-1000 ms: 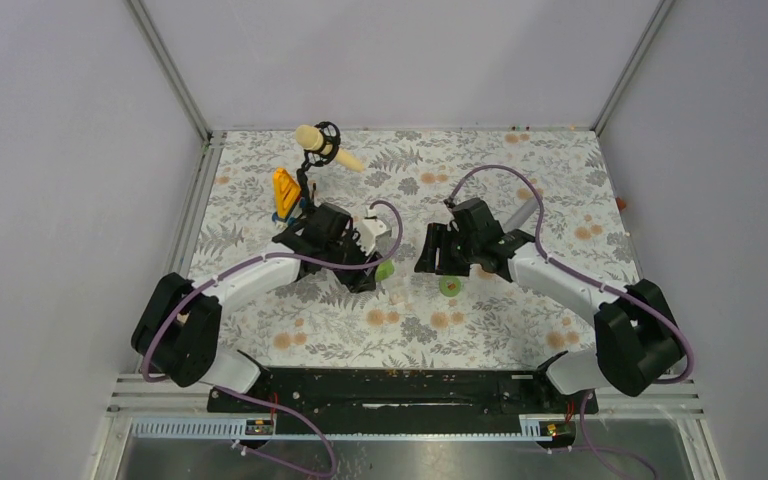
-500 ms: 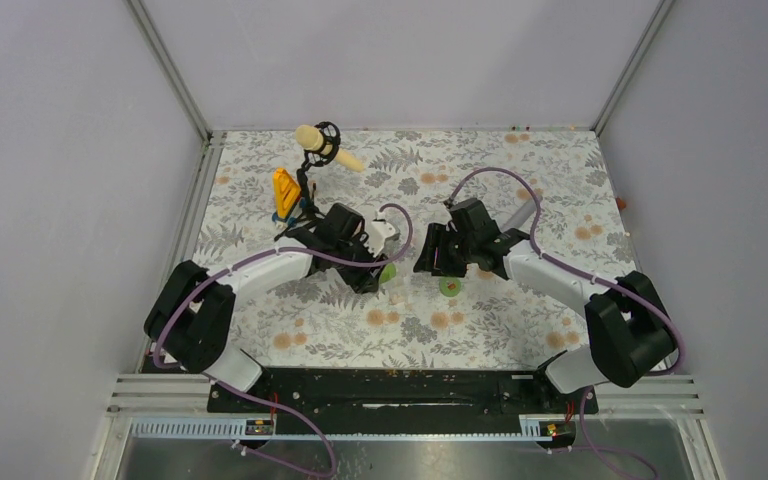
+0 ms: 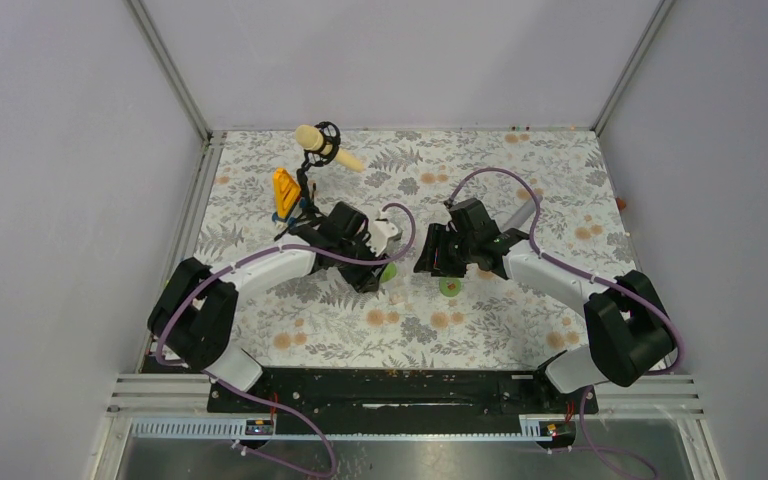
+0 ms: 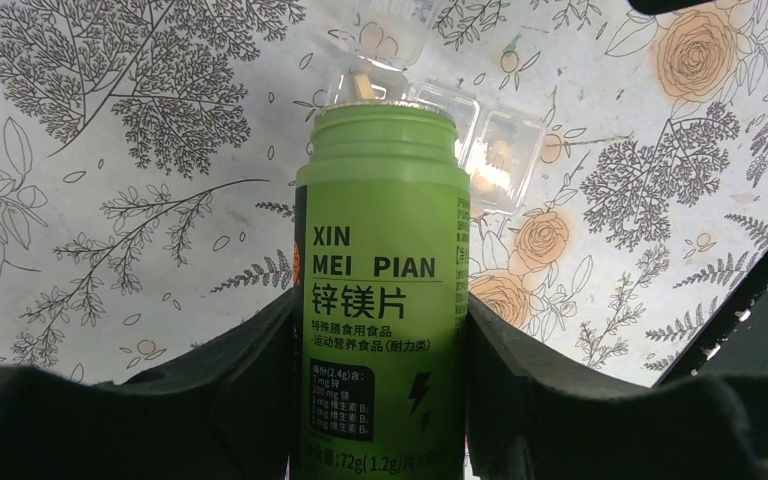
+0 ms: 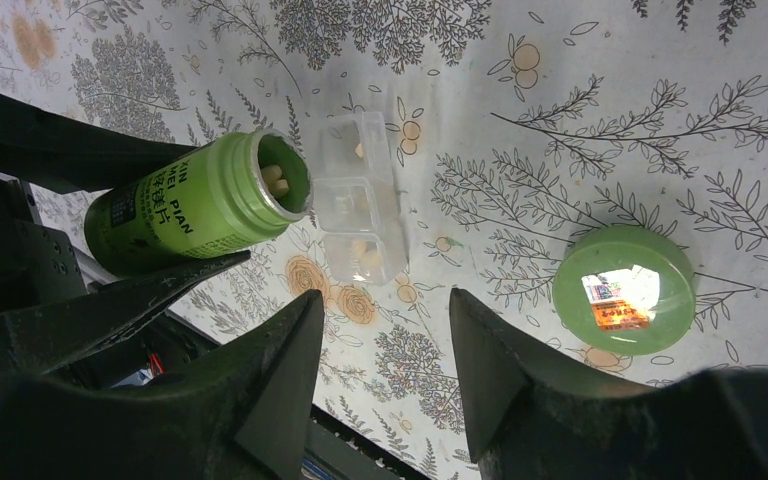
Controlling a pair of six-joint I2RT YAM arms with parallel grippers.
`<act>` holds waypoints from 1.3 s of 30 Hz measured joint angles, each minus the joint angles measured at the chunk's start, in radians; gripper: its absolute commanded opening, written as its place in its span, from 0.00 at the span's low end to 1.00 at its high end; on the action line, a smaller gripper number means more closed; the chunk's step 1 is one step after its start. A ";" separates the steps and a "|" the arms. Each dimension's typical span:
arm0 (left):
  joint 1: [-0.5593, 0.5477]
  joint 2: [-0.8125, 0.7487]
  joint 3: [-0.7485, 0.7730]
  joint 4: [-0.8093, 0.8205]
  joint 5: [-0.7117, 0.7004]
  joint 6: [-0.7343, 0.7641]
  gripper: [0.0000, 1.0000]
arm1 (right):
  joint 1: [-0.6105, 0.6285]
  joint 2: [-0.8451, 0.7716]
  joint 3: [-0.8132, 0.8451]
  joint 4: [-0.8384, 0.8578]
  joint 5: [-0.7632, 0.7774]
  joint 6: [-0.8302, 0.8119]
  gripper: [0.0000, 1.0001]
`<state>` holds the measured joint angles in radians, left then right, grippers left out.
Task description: Sort the pills into containers
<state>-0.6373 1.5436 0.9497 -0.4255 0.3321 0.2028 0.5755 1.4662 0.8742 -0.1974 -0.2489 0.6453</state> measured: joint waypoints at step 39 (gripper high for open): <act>-0.026 0.060 0.071 -0.077 -0.072 -0.012 0.00 | 0.000 0.000 0.000 -0.042 0.035 0.019 0.56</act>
<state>-0.6636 1.6032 1.0203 -0.5022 0.2604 0.1909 0.5755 1.4662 0.8738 -0.2390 -0.2142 0.6647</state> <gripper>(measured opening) 0.517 0.560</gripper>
